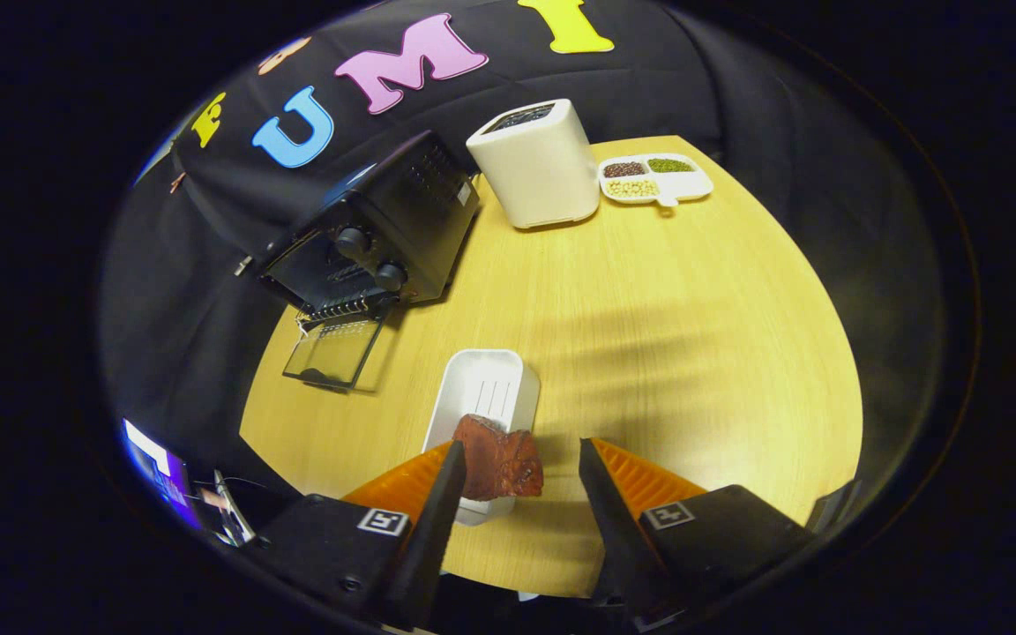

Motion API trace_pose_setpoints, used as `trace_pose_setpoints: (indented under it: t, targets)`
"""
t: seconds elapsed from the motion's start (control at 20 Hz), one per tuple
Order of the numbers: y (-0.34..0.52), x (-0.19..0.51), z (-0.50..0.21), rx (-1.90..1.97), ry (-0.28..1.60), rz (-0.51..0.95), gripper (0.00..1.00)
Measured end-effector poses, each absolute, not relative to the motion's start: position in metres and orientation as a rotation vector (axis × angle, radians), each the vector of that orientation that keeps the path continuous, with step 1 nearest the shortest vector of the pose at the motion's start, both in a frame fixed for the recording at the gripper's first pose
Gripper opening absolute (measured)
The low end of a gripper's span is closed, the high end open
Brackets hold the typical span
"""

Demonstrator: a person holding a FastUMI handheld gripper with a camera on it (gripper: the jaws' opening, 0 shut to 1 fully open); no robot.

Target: Open the toaster oven, put the food inside, and close the toaster oven door.

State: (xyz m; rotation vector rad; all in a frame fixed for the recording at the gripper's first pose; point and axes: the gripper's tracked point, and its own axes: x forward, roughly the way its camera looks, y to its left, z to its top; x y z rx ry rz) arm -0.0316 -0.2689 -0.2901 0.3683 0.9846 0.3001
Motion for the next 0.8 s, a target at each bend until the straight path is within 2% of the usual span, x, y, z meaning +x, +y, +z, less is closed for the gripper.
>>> trace_pose_setpoints:
  t: [0.25, 0.55, 0.8]
  targets:
    - [-0.262, -0.032, -0.295, 0.409, 1.016, 0.343, 0.36]
    - [-0.255, -0.031, -0.291, 0.514, 1.066, 0.365, 0.18]
    - [-0.260, -0.027, -0.274, 0.445, 1.030, 0.370, 0.16]
